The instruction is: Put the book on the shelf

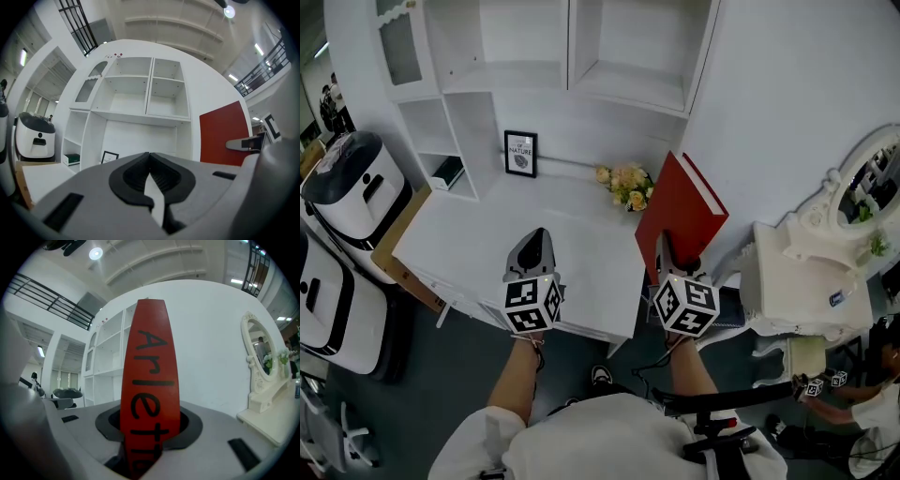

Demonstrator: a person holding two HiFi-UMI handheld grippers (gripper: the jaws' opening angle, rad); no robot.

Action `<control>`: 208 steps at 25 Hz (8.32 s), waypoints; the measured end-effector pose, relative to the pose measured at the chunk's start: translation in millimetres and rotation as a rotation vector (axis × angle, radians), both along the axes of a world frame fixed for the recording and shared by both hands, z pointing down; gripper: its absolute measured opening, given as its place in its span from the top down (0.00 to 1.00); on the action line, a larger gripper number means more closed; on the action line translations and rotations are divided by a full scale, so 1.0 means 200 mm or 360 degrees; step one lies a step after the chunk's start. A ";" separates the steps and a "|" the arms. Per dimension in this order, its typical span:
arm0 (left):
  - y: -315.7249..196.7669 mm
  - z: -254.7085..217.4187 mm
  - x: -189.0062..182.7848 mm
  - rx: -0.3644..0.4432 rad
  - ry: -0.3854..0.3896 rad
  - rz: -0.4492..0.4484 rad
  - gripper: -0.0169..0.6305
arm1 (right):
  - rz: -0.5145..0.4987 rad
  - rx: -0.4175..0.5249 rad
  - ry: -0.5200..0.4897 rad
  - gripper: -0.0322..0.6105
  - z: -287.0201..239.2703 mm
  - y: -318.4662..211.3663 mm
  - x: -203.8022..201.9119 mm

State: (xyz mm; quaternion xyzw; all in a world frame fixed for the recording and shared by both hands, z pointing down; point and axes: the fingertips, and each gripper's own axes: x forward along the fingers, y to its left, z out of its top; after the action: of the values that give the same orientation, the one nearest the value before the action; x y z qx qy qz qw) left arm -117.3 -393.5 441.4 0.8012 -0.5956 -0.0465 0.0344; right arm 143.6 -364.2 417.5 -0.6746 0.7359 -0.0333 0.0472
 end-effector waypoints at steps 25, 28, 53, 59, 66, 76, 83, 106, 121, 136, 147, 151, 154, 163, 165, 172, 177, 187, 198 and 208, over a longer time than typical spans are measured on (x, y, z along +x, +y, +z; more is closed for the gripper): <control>-0.14 -0.39 0.12 0.0053 -0.0048 0.0053 0.96 | 0.0051 0.0103 0.0140 0.68 -0.51 -0.13 -0.09; -0.17 -0.46 0.13 0.0058 -0.0016 0.0044 0.96 | 0.0080 0.0134 0.0157 0.68 -0.60 -0.14 -0.07; -0.34 -1.01 0.05 0.0339 -0.0186 -0.0098 0.96 | 0.0056 0.0364 0.0312 0.68 -1.15 -0.36 -0.27; -0.34 -1.17 0.06 0.0411 -0.0176 -0.0079 0.96 | 0.0043 0.0427 0.0291 0.68 -1.30 -0.39 -0.29; -0.36 -1.26 0.05 0.0459 -0.0202 -0.0090 0.96 | 0.0070 0.0515 0.0307 0.68 -1.47 -0.38 -0.29; -0.40 -1.44 0.01 0.0504 -0.0124 -0.0103 0.96 | 0.0067 0.0577 0.0349 0.68 -1.66 -0.37 -0.31; -0.43 -1.67 0.01 0.0617 -0.0204 -0.0136 0.96 | 0.0058 0.0607 0.0347 0.68 -1.78 -0.41 -0.33; -0.49 -2.02 -0.09 0.0764 -0.0186 -0.0210 0.96 | -0.0001 0.0800 0.0312 0.68 -2.26 -0.37 -0.43; -0.53 -2.22 -0.11 0.0841 -0.0173 -0.0230 0.96 | -0.0012 0.0897 0.0289 0.68 -2.52 -0.40 -0.45; -0.63 -2.39 -0.11 0.0877 -0.0246 -0.0262 0.96 | 0.0029 0.0899 0.0289 0.68 -2.74 -0.55 -0.44; -0.76 -2.43 -0.14 0.0841 -0.0239 -0.0284 0.96 | 0.0012 0.0797 0.0281 0.68 -2.83 -0.78 -0.47; -0.80 -2.43 -0.15 0.0833 -0.0249 -0.0302 0.96 | 0.0031 0.0746 0.0287 0.68 -2.84 -0.89 -0.46; -0.81 -2.43 -0.14 0.0850 -0.0269 -0.0308 0.96 | 0.0057 0.0716 0.0298 0.68 -2.85 -0.95 -0.44; -0.88 -2.39 -0.13 0.0827 -0.0267 -0.0319 0.96 | 0.0051 0.0608 0.0295 0.68 -2.89 -1.15 -0.44; -0.89 -2.38 -0.13 0.0814 -0.0261 -0.0328 0.96 | 0.0052 0.0590 0.0292 0.68 -2.90 -1.17 -0.44; -0.93 -2.32 -0.19 0.0781 -0.0286 -0.0390 0.96 | 0.0071 0.0521 0.0304 0.68 -2.93 -1.31 -0.46; -0.97 -2.29 -0.22 0.0751 -0.0276 -0.0411 0.96 | 0.0068 0.0481 0.0296 0.68 -2.93 -1.41 -0.48; -0.99 -2.27 -0.22 0.0733 -0.0299 -0.0401 0.96 | 0.0082 0.0403 0.0323 0.68 -2.94 -1.57 -0.50; -1.04 -2.25 -0.20 0.0704 -0.0312 -0.0394 0.96 | 0.0063 0.0295 0.0328 0.67 -2.92 -1.71 -0.49; -1.02 -2.22 -0.22 0.0678 -0.0317 -0.0424 0.96 | 0.0088 0.0243 0.0355 0.66 -2.90 -1.79 -0.48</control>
State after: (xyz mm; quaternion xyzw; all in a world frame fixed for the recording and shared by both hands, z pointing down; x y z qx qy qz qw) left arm -162.2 -598.2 -1.8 0.7055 -0.6730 -0.0959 -0.2002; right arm 47.6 -722.3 -162.1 -0.6885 0.7182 0.0993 0.0174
